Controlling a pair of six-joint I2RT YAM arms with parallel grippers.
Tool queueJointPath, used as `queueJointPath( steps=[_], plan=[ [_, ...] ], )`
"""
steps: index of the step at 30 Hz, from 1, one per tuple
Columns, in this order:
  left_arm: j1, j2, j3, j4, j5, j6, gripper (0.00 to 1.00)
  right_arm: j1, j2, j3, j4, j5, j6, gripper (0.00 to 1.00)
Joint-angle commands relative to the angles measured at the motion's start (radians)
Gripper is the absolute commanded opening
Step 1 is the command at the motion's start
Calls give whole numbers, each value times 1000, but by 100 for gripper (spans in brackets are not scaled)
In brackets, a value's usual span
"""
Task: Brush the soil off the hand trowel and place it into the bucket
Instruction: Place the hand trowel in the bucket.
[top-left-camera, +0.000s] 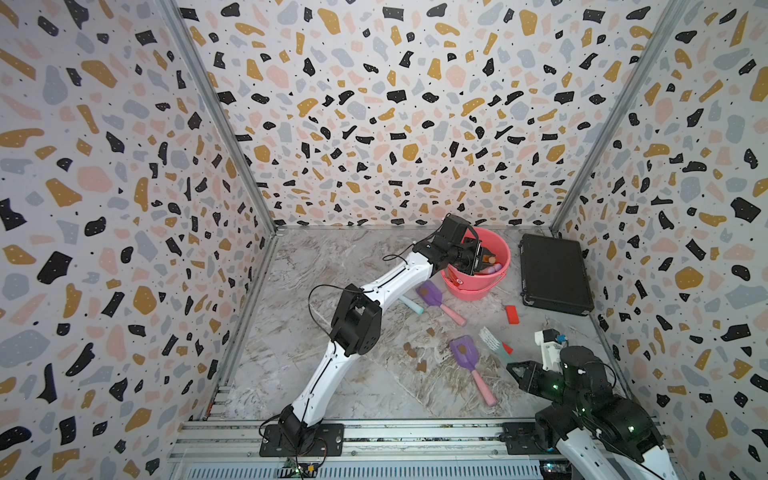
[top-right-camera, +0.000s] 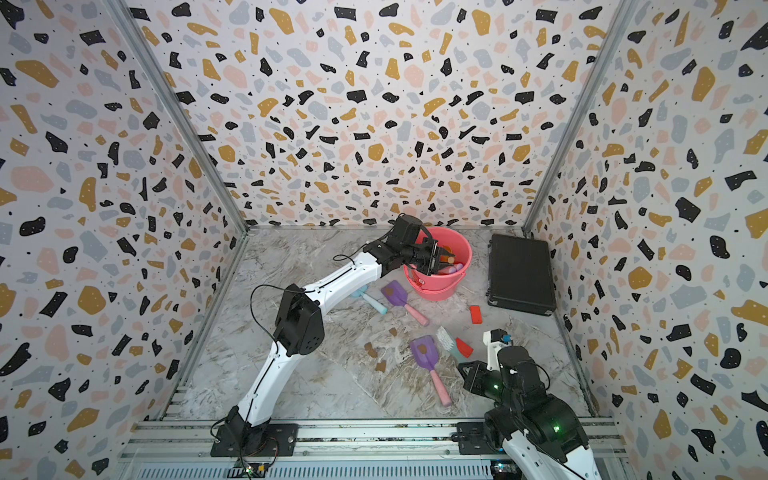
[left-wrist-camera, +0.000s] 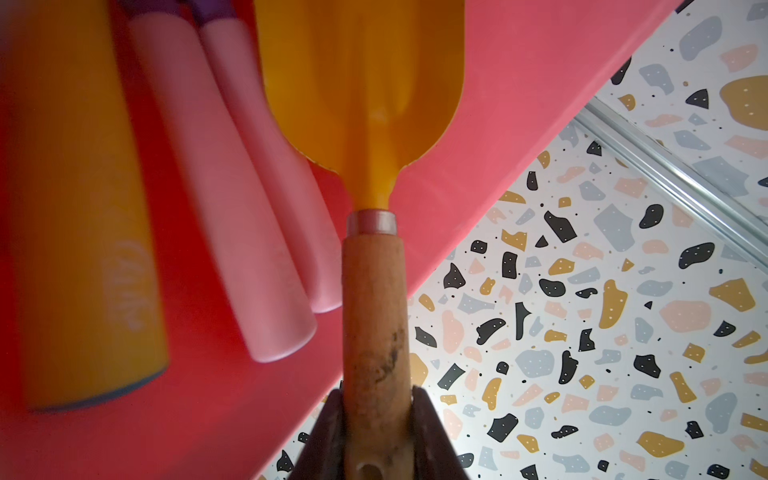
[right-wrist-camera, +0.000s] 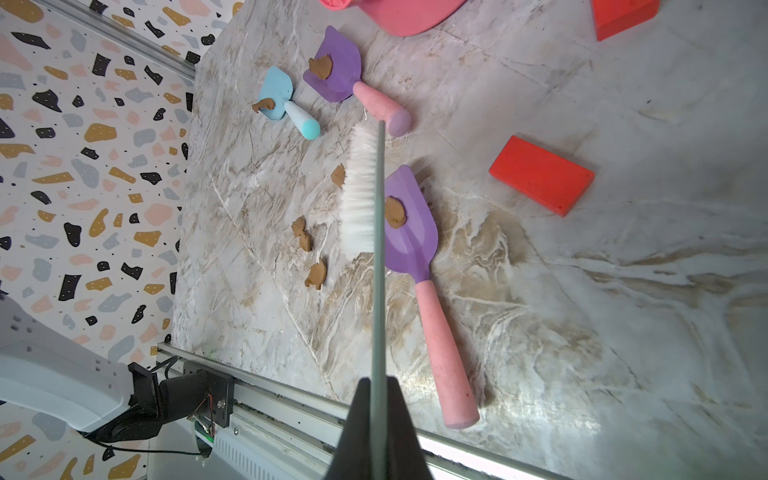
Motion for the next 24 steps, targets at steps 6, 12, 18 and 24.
queueJointPath(
  steps=[6, 12, 18, 24],
  plan=[
    [-6, -14, 21, -34, -9, -18, 38, 2, 0, 46, -24, 18, -28, 0],
    [-9, -36, 25, -45, -26, -1, 54, 3, -11, 61, -39, 32, -34, 0],
    [-16, -93, 90, -127, -74, 99, 75, 3, -5, 98, -55, 57, -59, 0],
    [-31, -228, 151, -271, -186, 336, 82, 4, 33, 144, -46, 86, -105, 0]
  ],
)
